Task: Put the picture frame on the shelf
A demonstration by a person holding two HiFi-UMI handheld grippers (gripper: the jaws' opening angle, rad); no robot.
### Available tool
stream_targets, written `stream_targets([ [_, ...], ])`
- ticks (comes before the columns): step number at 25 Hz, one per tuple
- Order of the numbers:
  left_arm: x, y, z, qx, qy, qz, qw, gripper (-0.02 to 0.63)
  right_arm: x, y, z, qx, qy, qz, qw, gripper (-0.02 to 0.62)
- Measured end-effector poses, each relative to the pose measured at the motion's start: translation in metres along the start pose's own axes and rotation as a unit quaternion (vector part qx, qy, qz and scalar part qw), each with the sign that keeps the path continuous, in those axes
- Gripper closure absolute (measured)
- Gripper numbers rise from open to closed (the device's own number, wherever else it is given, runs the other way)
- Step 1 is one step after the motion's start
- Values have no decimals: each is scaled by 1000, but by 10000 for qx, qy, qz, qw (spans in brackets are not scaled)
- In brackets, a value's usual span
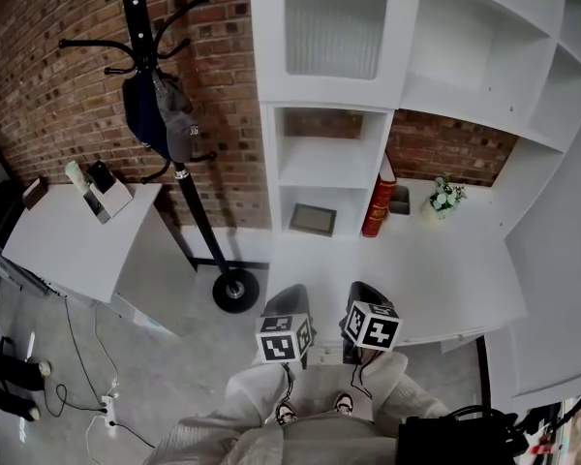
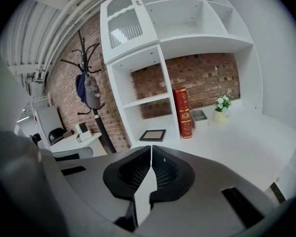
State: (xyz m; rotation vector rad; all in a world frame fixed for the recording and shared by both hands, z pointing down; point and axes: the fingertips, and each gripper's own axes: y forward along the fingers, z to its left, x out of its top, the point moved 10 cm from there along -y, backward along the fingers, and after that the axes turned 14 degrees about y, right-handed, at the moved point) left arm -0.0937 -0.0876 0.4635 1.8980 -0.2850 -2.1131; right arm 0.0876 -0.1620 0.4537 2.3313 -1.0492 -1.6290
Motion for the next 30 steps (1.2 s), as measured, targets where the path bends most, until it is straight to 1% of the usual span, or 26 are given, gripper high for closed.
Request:
stream_targets([
  [3, 3, 5, -6, 25, 37, 0, 10000, 603, 7, -1, -6, 91, -57, -1, 9999, 567],
  [7, 6, 12, -14, 48, 51, -8, 10000, 603, 12, 1, -16, 194, -154, 183, 9995, 572],
  [18, 6, 22, -28, 20, 114, 68, 9999, 603, 19, 1, -35, 206, -56, 200, 9996, 572],
  [23, 8, 22, -29, 23, 120, 69, 9999, 603, 26, -2, -42, 131, 9, 149, 9998, 572],
  [30, 5, 22, -32, 15, 111, 78, 9999, 603, 22, -4, -45, 113, -2, 204, 9997, 572],
])
